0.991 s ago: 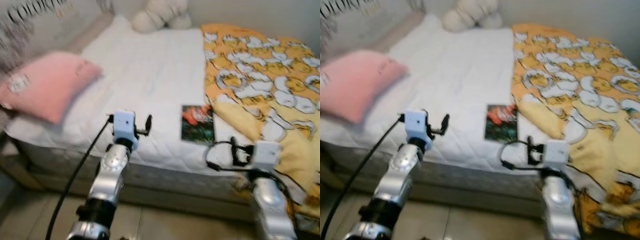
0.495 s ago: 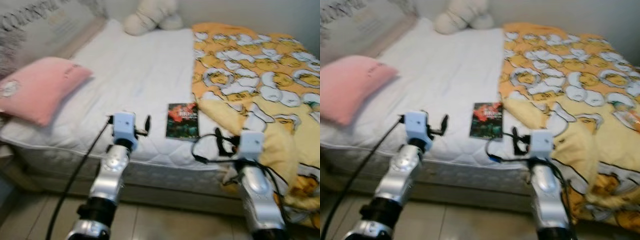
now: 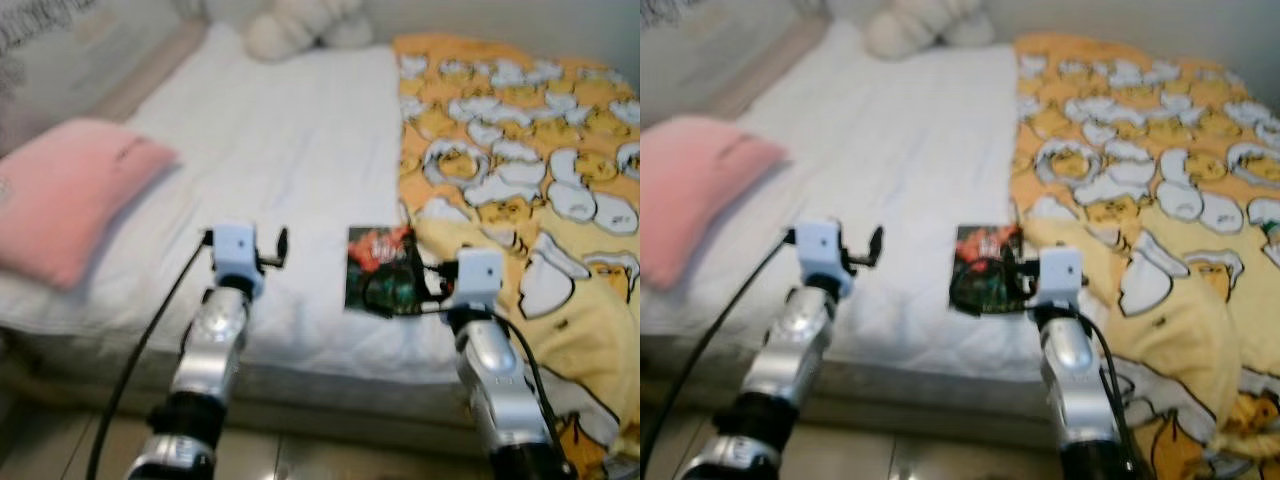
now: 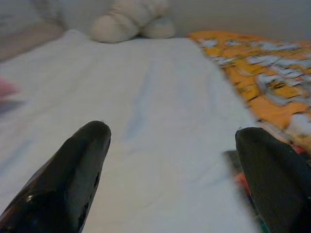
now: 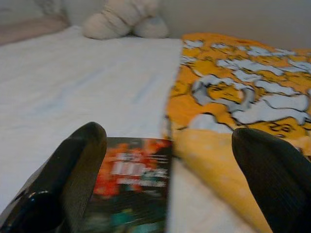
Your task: Clean up the room
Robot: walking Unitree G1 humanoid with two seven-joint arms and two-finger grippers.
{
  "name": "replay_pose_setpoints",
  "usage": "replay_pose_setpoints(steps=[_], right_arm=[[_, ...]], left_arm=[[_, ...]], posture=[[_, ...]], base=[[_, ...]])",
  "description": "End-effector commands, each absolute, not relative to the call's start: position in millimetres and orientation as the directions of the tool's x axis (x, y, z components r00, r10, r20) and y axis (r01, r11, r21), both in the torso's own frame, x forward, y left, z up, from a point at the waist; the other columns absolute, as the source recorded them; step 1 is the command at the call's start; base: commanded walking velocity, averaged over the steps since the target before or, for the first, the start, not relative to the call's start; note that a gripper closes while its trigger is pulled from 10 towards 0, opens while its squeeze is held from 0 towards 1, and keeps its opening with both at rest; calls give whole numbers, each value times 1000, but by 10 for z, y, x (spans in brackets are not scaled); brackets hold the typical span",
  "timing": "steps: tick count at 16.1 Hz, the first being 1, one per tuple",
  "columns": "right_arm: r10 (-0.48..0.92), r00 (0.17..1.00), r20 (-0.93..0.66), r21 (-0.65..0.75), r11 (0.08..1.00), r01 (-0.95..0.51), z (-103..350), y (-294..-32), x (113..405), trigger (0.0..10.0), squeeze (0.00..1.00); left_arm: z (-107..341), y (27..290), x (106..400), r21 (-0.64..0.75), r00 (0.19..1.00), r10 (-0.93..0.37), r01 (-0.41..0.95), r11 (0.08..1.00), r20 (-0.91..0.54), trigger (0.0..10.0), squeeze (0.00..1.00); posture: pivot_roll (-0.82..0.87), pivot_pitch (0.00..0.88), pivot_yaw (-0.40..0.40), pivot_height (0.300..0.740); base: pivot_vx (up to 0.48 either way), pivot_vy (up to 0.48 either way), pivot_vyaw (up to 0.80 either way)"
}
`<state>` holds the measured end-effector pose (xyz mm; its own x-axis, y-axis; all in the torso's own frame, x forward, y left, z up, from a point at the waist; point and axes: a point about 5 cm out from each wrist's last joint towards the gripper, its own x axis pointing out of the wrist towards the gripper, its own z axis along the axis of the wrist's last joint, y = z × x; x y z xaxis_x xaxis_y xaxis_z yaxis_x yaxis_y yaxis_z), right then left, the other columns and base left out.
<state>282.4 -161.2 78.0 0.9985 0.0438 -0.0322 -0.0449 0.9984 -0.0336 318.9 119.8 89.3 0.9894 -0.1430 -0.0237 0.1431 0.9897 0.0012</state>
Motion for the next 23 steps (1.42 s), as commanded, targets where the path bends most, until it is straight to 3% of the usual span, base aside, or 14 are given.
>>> replay_pose_setpoints(steps=[1, 4, 7, 8, 11, 14, 16, 20, 23], right_arm=[[13, 998, -57, -60, 998, -16, 738, -1732, 2782, 10000, 0], [12, 996, -87, -63, 998, -18, 685, -1753, 2732, 10000, 0], [30, 987, -160, -79, 996, -44, 528, -1822, 2528, 10000, 0], [36, 973, -227, -95, 994, -59, 413, -1930, 2289, 10000, 0], [30, 950, -312, -114, 991, -69, 303, -2053, 1947, 10000, 0], [19, 922, -387, -152, 985, -84, 185, -2162, 1570, 10000, 27], [13, 914, -406, -165, 982, -87, 162, -2181, 1503, 10000, 20], [24, 897, -442, -144, 985, -97, 160, -2069, 1321, 10000, 20], [28, 888, -458, -147, 983, -107, 145, -2069, 1247, 10000, 16]], left_arm=[[896, 1042, 3200, -27, 981, -187, 186, 982, -44, 10000, 0], [851, 1009, 3211, -12, 980, -187, 187, 982, -74, 10000, 0], [575, 1047, 3273, -34, 966, -127, 122, 992, -223, 10000, 0], [352, 891, 3198, -70, 927, -177, 163, 984, -331, 10000, 0], [302, 683, 3129, -44, 912, -230, 229, 973, -341, 10000, 0], [243, 614, 3078, -34, 910, -215, 217, 976, -355, 10000, 0], [214, 596, 3057, -38, 907, -215, 216, 976, -361, 10000, 0], [76, 399, 2827, 112, 899, -259, 315, 942, -354, 10000, 0], [38, 306, 2751, 80, 890, -277, 326, 942, -363, 10000, 0]], posture=[[35, 0, -18, 740], [24, 0, -21, 740], [2, 0, -56, 740], [-51, 0, -94, 740], [-106, 0, -117, 740], [-135, 73, -115, 740], [-143, 88, -111, 740], [-157, 132, -108, 740], [-162, 135, -113, 740]], base=[[480, 0, 0], [320, 0, -388], [0, 0, -375], [0, 0, 0], [0, 0, -183], [0, 0, -340], [0, 0, 0], [0, 0, 0], [0, 0, 0]])
